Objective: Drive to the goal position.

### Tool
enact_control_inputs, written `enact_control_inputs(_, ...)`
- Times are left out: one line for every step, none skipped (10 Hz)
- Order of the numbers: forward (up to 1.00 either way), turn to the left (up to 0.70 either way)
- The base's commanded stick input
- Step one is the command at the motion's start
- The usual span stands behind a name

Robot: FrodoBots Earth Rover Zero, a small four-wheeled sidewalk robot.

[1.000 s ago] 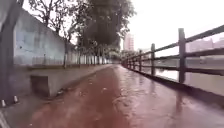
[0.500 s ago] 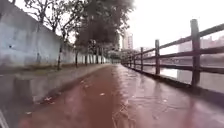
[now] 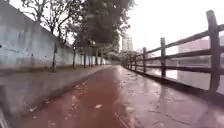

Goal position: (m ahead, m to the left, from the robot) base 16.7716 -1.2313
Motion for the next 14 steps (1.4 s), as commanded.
enact_control_inputs(0.0, 0.0)
enact_control_inputs(0.0, 0.0)
enact_control_inputs(0.0, 0.0)
enact_control_inputs(0.0, 0.0)
enact_control_inputs(0.0, 0.0)
enact_control_inputs(0.0, 0.0)
enact_control_inputs(0.0, 0.0)
enact_control_inputs(0.0, 0.0)
enact_control_inputs(0.0, 0.0)
enact_control_inputs(0.27, 0.0)
enact_control_inputs(1.0, 0.0)
enact_control_inputs(1.0, 0.0)
enact_control_inputs(1.0, 0.0)
enact_control_inputs(1.0, 0.0)
